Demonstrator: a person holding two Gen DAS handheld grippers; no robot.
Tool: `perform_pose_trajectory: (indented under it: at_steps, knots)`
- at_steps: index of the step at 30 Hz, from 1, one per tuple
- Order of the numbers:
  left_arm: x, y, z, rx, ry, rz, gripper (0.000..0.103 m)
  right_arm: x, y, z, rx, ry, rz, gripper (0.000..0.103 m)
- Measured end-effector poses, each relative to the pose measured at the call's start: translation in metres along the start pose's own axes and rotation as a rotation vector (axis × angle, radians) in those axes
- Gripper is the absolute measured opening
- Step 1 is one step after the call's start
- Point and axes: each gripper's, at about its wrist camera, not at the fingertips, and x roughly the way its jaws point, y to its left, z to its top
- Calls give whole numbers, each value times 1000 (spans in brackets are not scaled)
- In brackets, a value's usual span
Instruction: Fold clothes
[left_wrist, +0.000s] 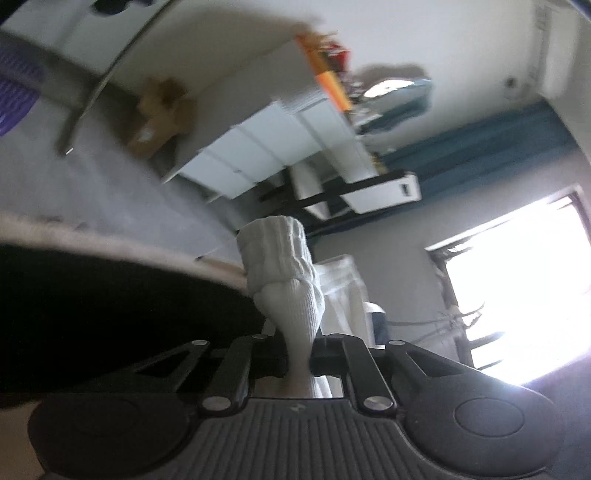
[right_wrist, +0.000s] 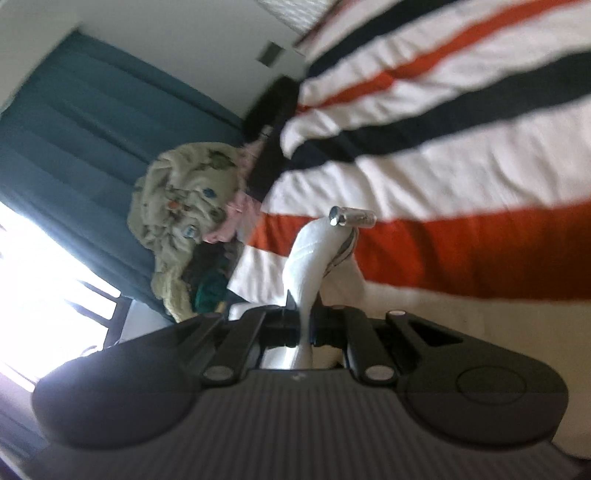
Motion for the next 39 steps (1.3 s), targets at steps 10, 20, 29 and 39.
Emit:
perform_pose_trajectory:
  at_steps: [10, 20, 29, 39]
  knots:
    - [104, -118, -6, 174, -36, -31, 10, 123, 127, -17, -232, 11, -3, 8]
    - [314, -185, -52, 358, 6, 143, 12, 301, 161, -99, -364, 14, -266, 8]
    - [350, -197, -62, 423, 81, 214, 32, 336, 150, -108, -427, 95, -310, 22]
    - [248, -154, -72, 344, 151, 38, 74, 243, 114, -89, -236, 195, -47, 67]
